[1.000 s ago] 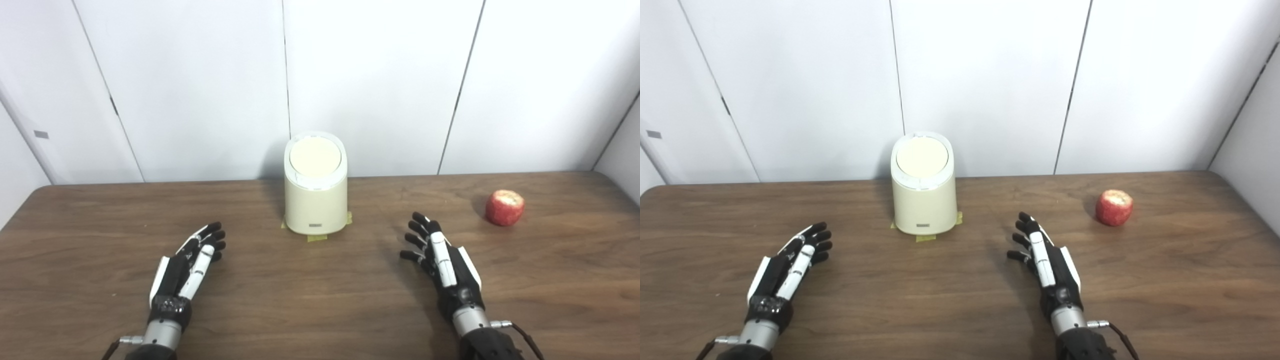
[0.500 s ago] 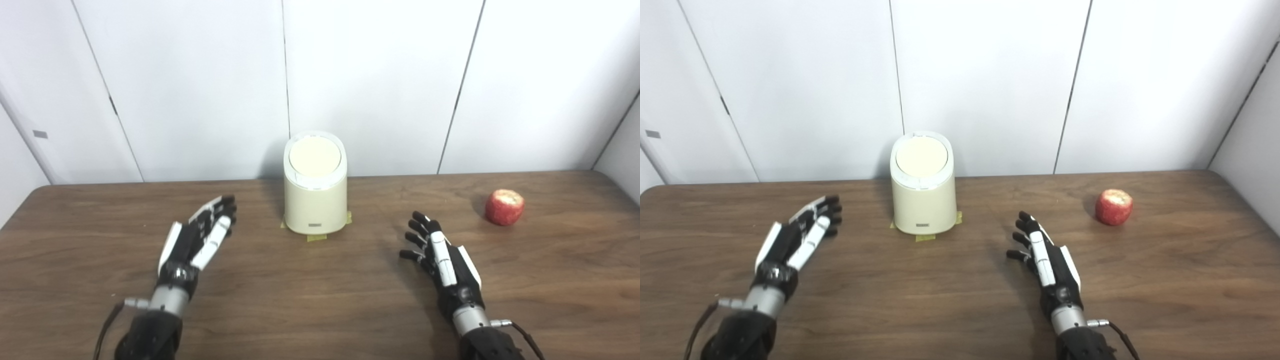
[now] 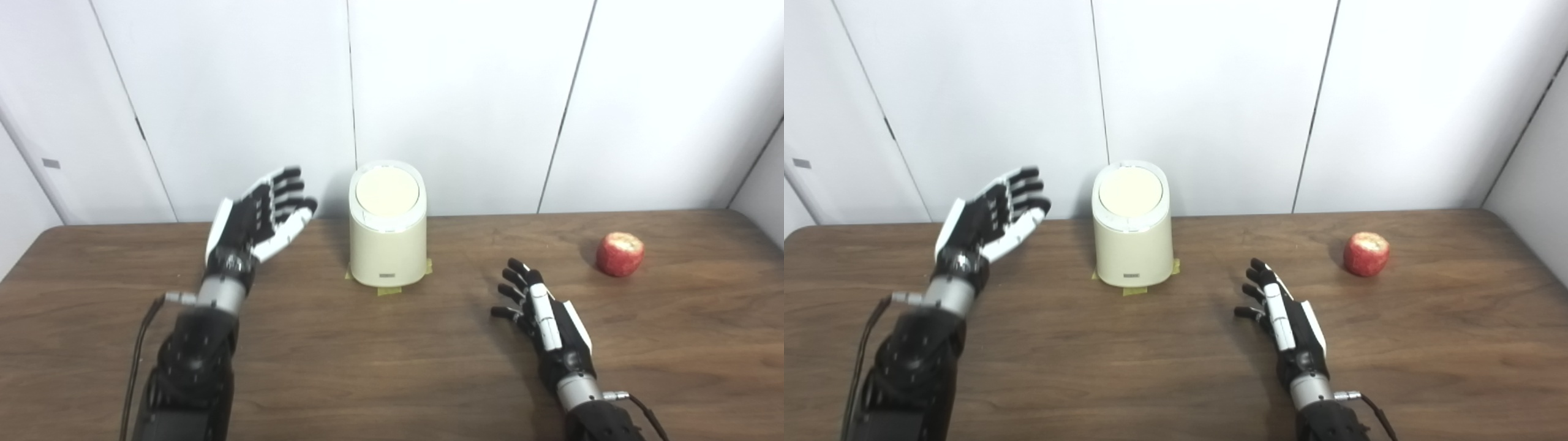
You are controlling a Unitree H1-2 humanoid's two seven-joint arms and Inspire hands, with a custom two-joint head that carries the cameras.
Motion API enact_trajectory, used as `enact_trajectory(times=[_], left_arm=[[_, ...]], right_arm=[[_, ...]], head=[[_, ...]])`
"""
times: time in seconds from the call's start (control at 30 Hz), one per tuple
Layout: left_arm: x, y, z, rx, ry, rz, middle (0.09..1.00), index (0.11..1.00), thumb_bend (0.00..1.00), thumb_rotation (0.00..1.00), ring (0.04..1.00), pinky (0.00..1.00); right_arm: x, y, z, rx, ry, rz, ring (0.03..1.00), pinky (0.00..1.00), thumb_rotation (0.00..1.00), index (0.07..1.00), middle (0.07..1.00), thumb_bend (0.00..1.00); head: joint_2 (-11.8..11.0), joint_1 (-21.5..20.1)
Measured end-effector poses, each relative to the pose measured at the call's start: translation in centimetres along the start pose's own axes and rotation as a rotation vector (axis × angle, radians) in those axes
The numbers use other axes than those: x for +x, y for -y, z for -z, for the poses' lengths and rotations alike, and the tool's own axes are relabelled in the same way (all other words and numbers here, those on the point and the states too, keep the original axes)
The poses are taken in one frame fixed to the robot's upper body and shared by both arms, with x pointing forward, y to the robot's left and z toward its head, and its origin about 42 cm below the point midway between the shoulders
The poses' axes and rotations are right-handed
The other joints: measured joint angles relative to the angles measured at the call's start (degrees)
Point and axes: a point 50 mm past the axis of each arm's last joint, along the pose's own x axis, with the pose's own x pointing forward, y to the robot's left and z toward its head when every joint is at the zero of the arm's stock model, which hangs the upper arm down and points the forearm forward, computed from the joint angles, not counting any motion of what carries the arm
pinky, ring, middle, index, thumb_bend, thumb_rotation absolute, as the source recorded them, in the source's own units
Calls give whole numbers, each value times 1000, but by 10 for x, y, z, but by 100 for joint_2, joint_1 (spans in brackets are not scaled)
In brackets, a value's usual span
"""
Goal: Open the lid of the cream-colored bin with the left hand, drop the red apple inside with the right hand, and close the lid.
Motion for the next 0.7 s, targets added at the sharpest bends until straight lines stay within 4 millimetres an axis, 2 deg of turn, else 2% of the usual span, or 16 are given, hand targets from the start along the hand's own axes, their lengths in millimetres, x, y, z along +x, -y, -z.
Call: enact_trajectory(times=[0.07,0.2,0.37,0.47,0.7], left_arm=[[12,1,-6,48,6,14,843,861,649,279,823,782],[38,2,-15,129,5,51,857,880,747,241,838,760],[70,6,-34,166,23,86,873,882,904,103,859,797],[84,13,-43,195,24,135,901,901,933,72,880,803],[115,27,-56,311,-1,201,904,925,951,83,881,777]], right_arm=[[0,0,0,-1,1,0,871,733,1000,909,903,471],[1,0,0,-3,2,3,868,724,1000,910,899,468],[1,1,0,-3,3,5,865,718,1000,910,897,466],[1,0,0,-3,4,4,866,717,1000,911,895,456],[1,0,0,-1,5,5,863,711,1000,909,894,460]], head=[[-17,9],[-26,26],[-35,35],[-44,26],[-70,18]])
